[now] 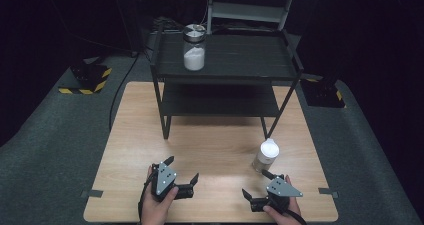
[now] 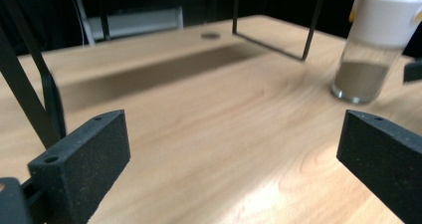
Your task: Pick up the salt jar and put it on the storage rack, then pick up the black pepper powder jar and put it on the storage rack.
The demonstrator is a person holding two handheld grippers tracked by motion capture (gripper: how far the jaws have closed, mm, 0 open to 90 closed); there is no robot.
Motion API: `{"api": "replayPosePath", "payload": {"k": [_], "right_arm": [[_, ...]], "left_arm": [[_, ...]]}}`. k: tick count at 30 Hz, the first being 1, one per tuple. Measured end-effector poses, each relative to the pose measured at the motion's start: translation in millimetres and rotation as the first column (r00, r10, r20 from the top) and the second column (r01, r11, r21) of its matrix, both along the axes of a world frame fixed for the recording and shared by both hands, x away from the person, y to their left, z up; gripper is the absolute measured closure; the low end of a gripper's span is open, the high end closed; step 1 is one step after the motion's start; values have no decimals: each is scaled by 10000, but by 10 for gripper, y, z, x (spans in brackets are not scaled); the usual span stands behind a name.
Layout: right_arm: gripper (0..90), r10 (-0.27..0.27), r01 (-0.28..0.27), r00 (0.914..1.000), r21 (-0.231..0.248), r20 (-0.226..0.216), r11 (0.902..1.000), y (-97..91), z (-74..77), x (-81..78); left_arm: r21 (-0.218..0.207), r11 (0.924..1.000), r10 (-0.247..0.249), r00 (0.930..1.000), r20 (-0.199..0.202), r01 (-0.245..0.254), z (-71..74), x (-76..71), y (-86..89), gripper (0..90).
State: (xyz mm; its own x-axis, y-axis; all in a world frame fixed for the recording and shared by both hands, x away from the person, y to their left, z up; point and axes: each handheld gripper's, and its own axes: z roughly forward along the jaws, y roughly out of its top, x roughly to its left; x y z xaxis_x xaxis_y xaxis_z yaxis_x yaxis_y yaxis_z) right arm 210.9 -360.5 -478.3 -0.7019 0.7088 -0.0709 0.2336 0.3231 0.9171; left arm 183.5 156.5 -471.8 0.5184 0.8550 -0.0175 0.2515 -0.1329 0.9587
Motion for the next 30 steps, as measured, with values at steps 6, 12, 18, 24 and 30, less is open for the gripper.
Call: {"api": "replayPosePath", "payload": {"k": [6,12,18,24,30], "right_arm": [[5,-16,16,10000,-30,-37,10000,6,7,5],[5,-84,84,10000,-129,24,9999,30,10,-11],[5,-64,64,10000,-196,-11,9998,48,18,-4],[5,-25,26,10000,-126,67,9999,34,4,-21],[5,-62,62,10000,5,-1,10000,30,-1,-21]], "left_arm": [[651,9978,-69,9994,-333,91,-70,23,-35,4],[846,9959,-259,9979,-592,308,-105,67,-31,4],[861,9961,-139,9971,-745,203,-163,79,-24,6],[996,9949,-115,9975,-697,184,-160,66,-46,5],[1129,9933,-180,9975,-686,257,-152,66,-60,5]]}}
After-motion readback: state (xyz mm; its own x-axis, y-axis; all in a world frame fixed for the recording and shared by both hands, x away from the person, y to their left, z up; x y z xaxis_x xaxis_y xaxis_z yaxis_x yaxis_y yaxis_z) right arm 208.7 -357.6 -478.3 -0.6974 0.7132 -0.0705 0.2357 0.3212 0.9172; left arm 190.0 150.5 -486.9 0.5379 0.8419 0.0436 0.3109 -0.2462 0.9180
